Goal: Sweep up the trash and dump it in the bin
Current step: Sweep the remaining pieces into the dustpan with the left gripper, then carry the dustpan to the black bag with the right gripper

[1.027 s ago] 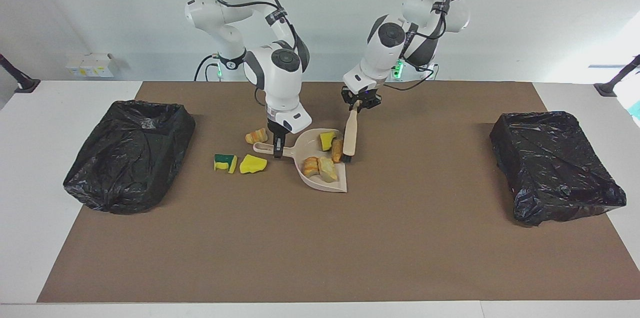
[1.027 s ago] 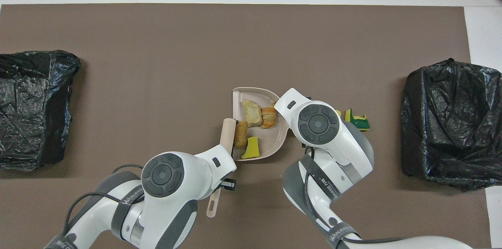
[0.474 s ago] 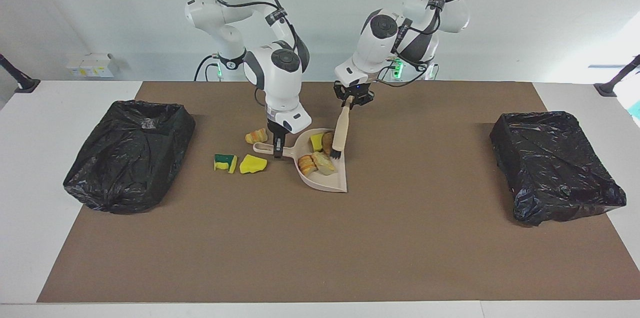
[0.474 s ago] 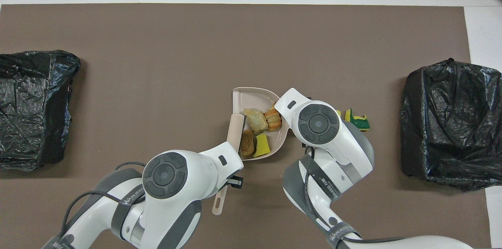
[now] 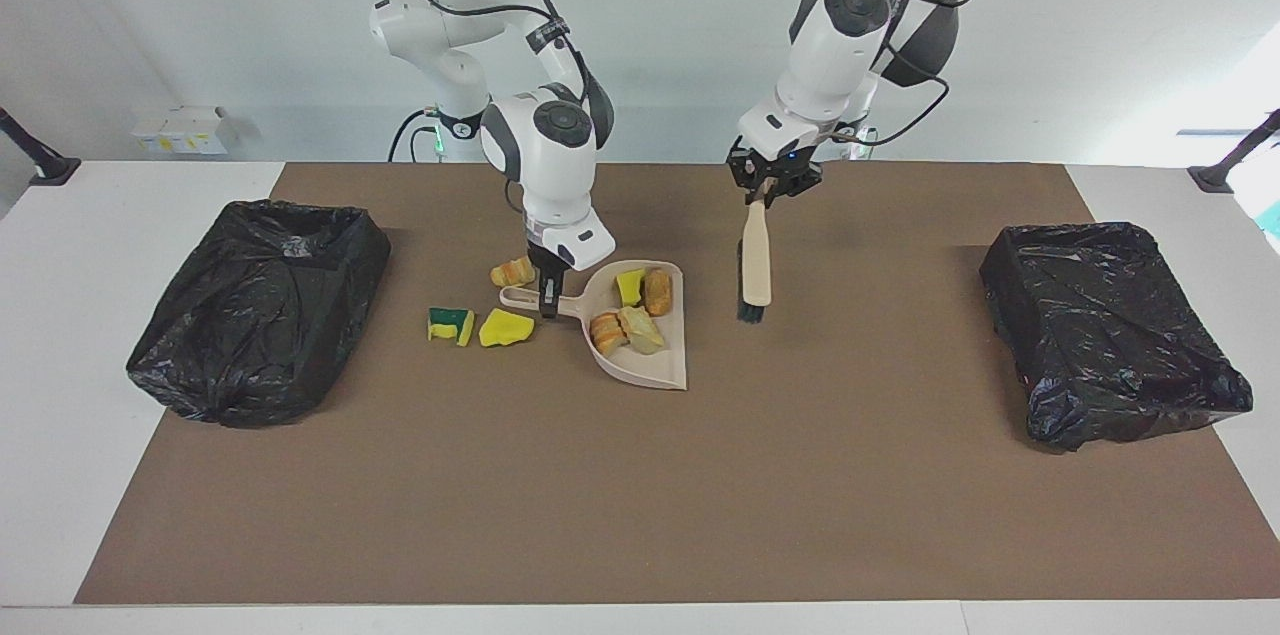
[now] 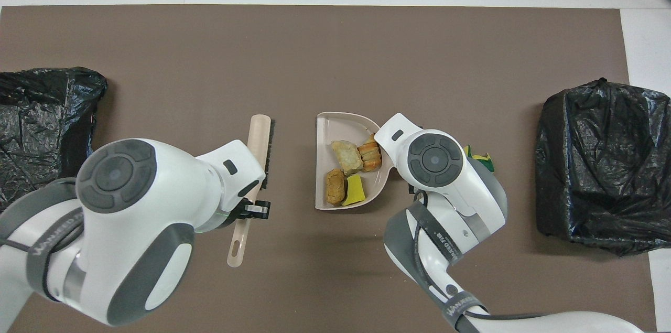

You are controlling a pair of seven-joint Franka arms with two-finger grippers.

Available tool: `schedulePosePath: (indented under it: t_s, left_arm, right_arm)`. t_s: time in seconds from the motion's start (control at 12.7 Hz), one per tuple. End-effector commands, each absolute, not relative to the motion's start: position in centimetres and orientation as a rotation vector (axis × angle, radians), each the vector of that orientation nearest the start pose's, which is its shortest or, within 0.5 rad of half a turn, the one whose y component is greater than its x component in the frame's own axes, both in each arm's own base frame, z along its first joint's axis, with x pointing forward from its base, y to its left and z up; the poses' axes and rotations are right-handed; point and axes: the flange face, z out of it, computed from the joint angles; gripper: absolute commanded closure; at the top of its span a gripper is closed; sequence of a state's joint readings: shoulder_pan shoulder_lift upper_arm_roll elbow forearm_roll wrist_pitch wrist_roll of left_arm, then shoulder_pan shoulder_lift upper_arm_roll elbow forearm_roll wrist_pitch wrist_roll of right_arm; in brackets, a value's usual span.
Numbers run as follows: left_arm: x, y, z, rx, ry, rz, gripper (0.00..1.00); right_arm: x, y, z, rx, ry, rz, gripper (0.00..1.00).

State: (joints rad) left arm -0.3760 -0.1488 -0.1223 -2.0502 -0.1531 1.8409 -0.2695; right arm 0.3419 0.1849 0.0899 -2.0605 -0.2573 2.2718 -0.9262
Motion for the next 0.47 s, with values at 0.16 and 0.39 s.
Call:
schedulePosePath:
  t_s: [0.16,0.39]
  left_arm:
    - [40.9,-23.7,49.7,-3.149,0.066,0.232,1.00]
    - [35.7,-29.0,46.7,-3.136,0.027,0.200,1.00]
  right_arm:
    - [55.8,21.7,40.2,-2.385,-2.249,0.025,1.00]
    - [57.5,18.1,44.3,-2.348,-2.295,0.056,1.00]
